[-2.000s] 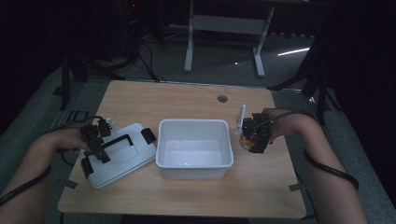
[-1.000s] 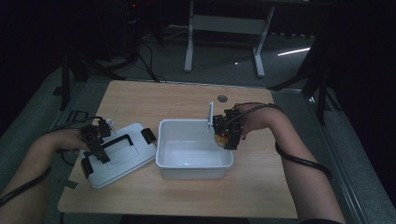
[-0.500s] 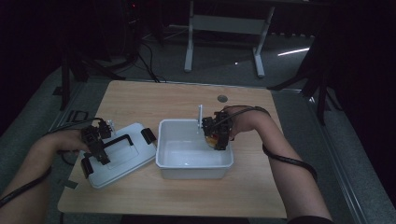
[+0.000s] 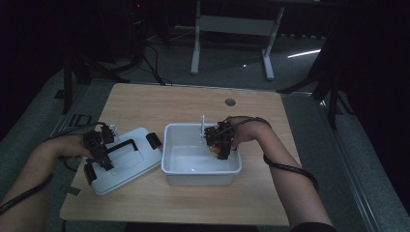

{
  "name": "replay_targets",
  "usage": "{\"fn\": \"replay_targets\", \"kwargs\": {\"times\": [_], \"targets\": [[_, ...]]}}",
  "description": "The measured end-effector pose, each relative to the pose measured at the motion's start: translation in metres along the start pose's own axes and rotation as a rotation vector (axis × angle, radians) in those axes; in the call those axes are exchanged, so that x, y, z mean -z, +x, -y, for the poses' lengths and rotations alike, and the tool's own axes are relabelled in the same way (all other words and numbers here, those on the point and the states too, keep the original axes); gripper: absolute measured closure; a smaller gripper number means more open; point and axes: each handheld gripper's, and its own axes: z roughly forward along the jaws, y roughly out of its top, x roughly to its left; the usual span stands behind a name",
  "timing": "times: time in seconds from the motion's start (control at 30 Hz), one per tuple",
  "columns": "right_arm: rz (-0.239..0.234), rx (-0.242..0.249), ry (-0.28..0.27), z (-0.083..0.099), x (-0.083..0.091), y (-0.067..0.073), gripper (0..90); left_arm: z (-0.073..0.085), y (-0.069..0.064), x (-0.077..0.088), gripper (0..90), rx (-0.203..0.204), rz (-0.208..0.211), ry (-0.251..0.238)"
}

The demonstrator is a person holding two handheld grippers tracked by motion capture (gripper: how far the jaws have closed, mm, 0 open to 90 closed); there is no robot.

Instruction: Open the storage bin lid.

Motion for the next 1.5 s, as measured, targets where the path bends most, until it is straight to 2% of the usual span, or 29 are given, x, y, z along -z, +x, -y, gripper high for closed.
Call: {"fn": "replay_targets", "kwargs": {"times": [0.23,0.4,0.6,0.67,0.9,1.0,1.17,1.33,1.5], "targets": [[-0.022,-0.011,0.023,0.002,-0.018,0.000,20.5,0.000,0.000,-0.002,10.0,-0.003,0.004,0.007],[-0.029,-0.023,0.029,0.001,-0.023,-0.001,20.5,0.000,0.000,-0.002,10.1,0.000,0.011,0.005],[-0.018,-0.011,0.048,-0.003,-0.033,-0.002,20.5,-0.002,0.000,-0.003,10.0,-0.003,0.012,0.005],[-0.032,-0.038,0.063,-0.003,-0.039,-0.003,20.5,-0.003,0.000,-0.003,10.0,-0.006,0.012,0.011],[-0.037,-0.050,0.077,-0.005,-0.049,-0.006,20.5,-0.003,0.000,-0.005,10.1,-0.006,0.014,0.014],[-0.046,-0.051,0.100,-0.006,-0.055,-0.005,20.4,-0.003,0.000,-0.007,10.0,-0.005,0.016,0.017],[-0.050,-0.057,0.103,-0.007,-0.055,-0.006,20.3,-0.002,0.000,-0.008,10.0,-0.004,0.020,0.021],[-0.077,-0.064,0.124,-0.007,-0.056,-0.008,19.9,-0.002,0.000,-0.010,10.0,-0.005,0.026,0.025],[-0.090,-0.066,0.111,-0.007,-0.053,-0.008,17.2,-0.002,-0.001,-0.009,10.0,-0.005,0.026,0.023]]}}
